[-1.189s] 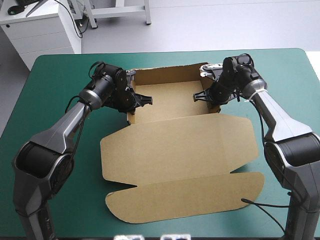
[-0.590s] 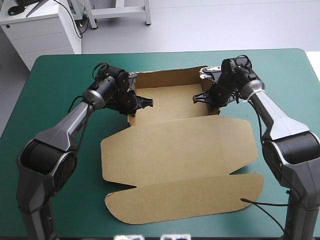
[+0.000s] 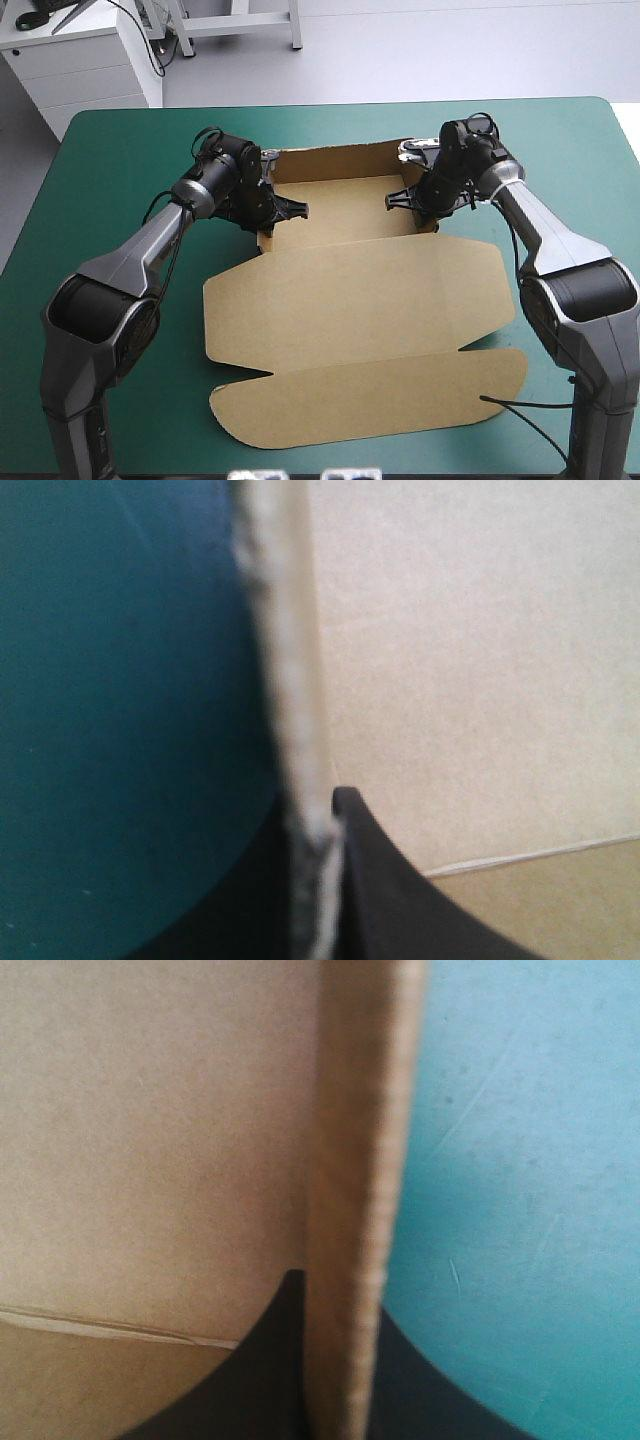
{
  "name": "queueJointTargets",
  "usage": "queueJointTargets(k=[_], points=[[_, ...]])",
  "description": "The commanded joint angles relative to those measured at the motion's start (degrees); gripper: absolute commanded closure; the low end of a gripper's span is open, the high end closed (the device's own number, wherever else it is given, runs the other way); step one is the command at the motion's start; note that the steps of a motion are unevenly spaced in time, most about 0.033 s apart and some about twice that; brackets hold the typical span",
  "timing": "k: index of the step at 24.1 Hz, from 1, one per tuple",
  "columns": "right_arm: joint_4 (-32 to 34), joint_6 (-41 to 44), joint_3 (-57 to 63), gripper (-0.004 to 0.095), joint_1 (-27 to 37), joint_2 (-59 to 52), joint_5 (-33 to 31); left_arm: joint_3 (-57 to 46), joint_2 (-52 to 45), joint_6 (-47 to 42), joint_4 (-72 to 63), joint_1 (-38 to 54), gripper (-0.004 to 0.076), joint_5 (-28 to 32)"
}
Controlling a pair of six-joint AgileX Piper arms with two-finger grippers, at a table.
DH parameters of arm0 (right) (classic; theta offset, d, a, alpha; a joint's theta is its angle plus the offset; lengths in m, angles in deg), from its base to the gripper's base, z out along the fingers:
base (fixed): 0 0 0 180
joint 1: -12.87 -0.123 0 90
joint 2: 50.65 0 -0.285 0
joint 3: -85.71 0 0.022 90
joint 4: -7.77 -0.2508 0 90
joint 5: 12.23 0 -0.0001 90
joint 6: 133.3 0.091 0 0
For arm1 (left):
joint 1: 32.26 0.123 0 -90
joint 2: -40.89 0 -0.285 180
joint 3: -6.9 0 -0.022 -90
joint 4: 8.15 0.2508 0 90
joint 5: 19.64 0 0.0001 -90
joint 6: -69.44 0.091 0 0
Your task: Fold the box
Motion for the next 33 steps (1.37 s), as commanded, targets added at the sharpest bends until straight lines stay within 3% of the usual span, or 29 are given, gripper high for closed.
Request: queueJointTargets(k=[1,4,7,10,15,24,27,31,33], points=[[-0.1,-1.6,-1.5,0.0837,0.6,-2.6,-1.6,1.3,-2.5,3.4,2.9,0.2,0.0674,-2.5],[-0.3,-1.9,-1.5,0.0704,0.6,-2.6,-1.9,1.3,-2.5,3.4,2.9,0.2,0.0576,-2.5],[-1.2,-2.0,-1.6,0.0349,0.6,-2.6,-1.9,2.7,-2.5,3.4,3.0,0.2,0.0404,-4.4],[-1.8,-2.1,-1.7,0.0118,0.6,-2.6,-1.6,6.9,-2.5,3.4,3.3,0.2,0.0368,-5.1],[-1.8,-2.0,-2.3,0.011,0.6,-2.6,-0.2,11.7,-2.5,3.4,3.0,0.2,0.0368,-5.1],[-0.7,-1.6,-20.0,0.011,0.6,-2.6,-2.2,21.2,-2.5,4.6,12.7,0.2,0.04,-5.1],[-0.6,-1.6,-23.5,0.011,0.6,-3.2,-2.2,26.5,-3.2,6.5,14.3,0.2,0.0493,-5.1],[0.5,-1.6,-24.5,0.0112,0.6,-4.2,-2.2,33.0,-6.0,6.6,14.3,0.3,0.0729,-5.1],[1.1,-1.6,-24.5,0.0112,0.6,-4.5,-2.2,33.7,-7.9,6.5,12.9,0.2,0.073,-5.2]])
